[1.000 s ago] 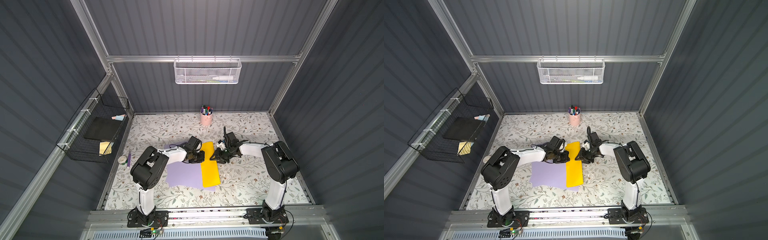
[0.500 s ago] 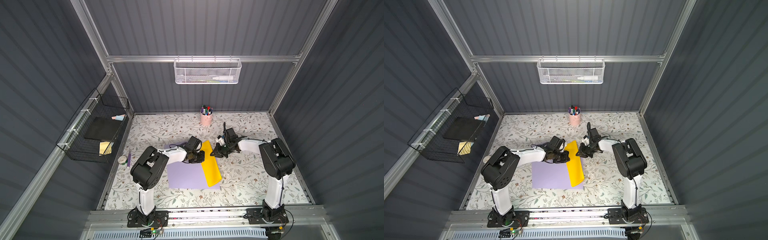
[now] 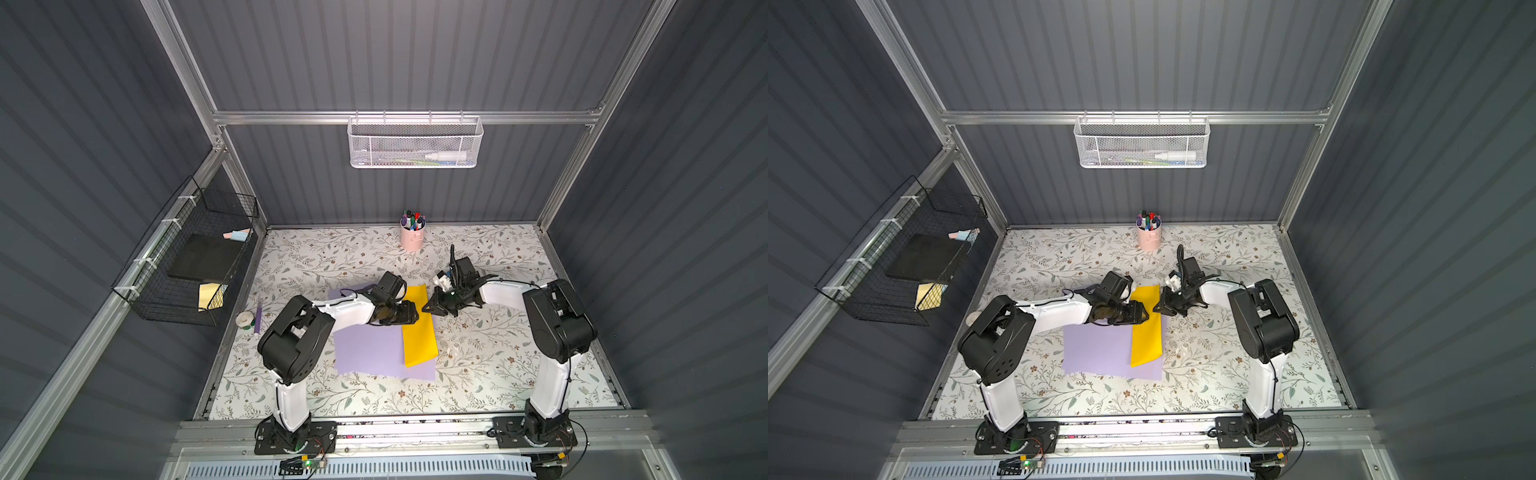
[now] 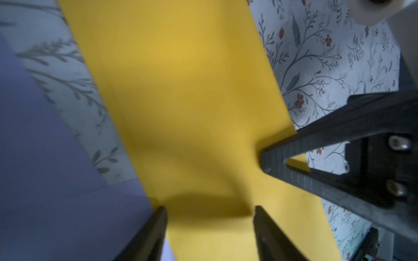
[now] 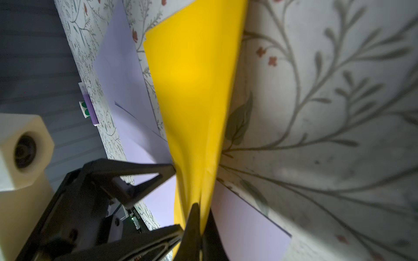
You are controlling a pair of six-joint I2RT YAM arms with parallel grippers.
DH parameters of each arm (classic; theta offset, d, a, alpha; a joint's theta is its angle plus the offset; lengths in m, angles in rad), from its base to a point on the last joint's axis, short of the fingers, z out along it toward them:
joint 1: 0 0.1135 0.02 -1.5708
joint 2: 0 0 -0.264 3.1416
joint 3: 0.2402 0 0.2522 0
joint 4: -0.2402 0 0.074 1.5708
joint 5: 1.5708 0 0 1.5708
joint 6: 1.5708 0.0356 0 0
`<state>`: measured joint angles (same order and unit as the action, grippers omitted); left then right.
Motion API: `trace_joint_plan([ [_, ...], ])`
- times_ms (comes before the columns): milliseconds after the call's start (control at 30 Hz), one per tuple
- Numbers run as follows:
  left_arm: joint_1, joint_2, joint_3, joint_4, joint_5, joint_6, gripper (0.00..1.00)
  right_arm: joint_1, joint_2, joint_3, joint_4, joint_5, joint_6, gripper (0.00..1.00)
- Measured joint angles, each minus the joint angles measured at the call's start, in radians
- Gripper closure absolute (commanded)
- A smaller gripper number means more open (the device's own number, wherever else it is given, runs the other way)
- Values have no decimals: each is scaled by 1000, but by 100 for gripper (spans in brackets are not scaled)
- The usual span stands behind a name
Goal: Fold the rectangular paper in half along the long edge
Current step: Pick up the paper from the paper, then place the paper at the center of the board.
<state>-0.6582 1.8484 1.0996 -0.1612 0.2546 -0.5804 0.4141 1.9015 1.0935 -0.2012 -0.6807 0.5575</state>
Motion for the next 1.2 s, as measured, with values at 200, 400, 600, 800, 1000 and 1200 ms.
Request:
trace_joint_plan([
  [200, 19, -37, 129, -121, -112, 36, 1, -148, -112, -71, 8, -3, -5, 100],
  [400, 39, -179, 164, -161, -175, 62, 1, -409, -210, -117, 1, -10, -23, 100],
  [600, 63, -239, 117, -175, -207, 66, 1, -563, -126, -89, -21, -22, -81, 100],
  [800, 72, -238, 77, -216, -215, 67, 1, -654, -43, -76, -138, 43, -117, 59],
  [1000, 95, -240, 56, -223, -231, 63, 1, -669, -183, -5, -325, 259, -134, 54],
  [1200, 164, -331, -77, -216, -253, 34, 1, -582, -411, 105, -422, 327, -141, 46],
])
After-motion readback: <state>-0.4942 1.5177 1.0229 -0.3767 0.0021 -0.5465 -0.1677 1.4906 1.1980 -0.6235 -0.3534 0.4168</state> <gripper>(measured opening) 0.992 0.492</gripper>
